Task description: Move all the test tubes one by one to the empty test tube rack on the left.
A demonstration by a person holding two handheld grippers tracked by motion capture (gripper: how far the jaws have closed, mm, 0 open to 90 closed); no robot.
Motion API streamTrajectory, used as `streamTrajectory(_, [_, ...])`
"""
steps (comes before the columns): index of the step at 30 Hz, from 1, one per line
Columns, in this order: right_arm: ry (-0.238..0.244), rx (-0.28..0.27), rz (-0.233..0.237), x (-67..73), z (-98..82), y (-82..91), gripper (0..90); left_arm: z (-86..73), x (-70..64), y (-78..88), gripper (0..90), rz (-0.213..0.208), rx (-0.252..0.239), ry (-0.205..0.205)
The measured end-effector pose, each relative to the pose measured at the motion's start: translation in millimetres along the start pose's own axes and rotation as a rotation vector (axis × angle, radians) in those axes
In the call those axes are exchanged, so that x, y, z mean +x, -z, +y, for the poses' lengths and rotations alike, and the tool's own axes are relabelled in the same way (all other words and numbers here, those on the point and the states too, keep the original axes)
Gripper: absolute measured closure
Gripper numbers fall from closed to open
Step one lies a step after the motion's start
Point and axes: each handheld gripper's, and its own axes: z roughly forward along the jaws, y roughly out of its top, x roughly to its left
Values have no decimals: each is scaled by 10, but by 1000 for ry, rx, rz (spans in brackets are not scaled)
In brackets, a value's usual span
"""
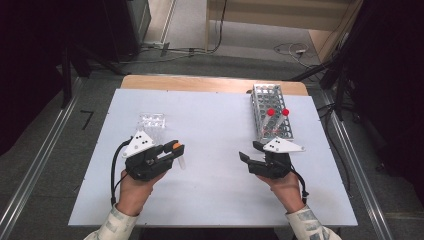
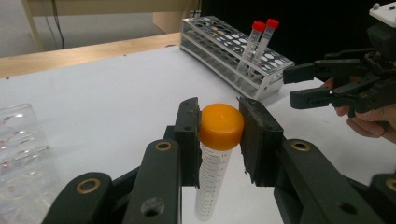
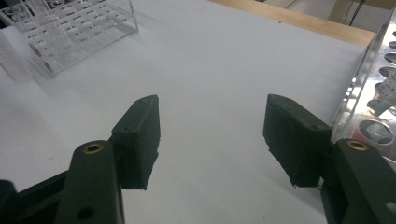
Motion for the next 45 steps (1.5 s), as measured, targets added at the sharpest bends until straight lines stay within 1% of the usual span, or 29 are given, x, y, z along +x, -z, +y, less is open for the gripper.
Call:
streamTrajectory(4, [-13,-2,-6,-33,-10,18,347,8,44,103,702,7,-9,10])
streamTrajectory(6, [-16,1,-9,-47,-11,14,343,13,81,160,702,7,-17,27])
streamTrajectory(8, [-23,3,-6,-48,-14,8,341,17,108,199,702,14,-17,31])
streamTrajectory(11, [-15,-1,-5,-44,-11,11,339,20,141,249,702,22,-19,32])
streamTrajectory(14, [-22,4,-10,-54,-15,5,336,24,191,304,702,30,-22,32])
streamTrajectory(18, [-35,9,-15,-79,-27,-16,336,29,278,402,702,47,-35,48])
streamTrajectory(20, [-34,14,-20,-85,-32,-19,336,27,309,441,702,50,-33,52])
streamTrajectory(23, [-34,10,-27,-83,-33,-4,335,28,352,496,702,65,-26,60])
streamTrajectory(24, [-35,7,-25,-81,-32,2,336,30,363,512,702,72,-27,61])
streamTrajectory(28, [-35,1,-25,-79,-28,14,336,46,436,578,701,130,-48,75])
streamTrajectory(31, [-31,2,-26,-95,-29,11,336,68,485,610,701,166,-52,69])
streamTrajectory(34, [-37,1,-27,-103,-27,11,336,80,522,610,701,198,-60,64])
streamTrajectory(36, [-35,-1,-29,-108,-23,18,336,91,544,604,702,212,-65,62])
streamTrajectory(39, [-37,-6,-33,-109,-16,31,336,109,571,595,701,250,-77,54])
streamTrajectory(40, [-34,-10,-33,-110,-14,35,336,113,580,591,701,261,-82,57])
streamTrajectory(42, [-39,-14,-35,-102,-9,50,336,114,605,575,701,278,-84,58])
streamTrajectory(45, [-38,-18,-34,-85,-3,63,336,94,646,532,701,307,-68,54])
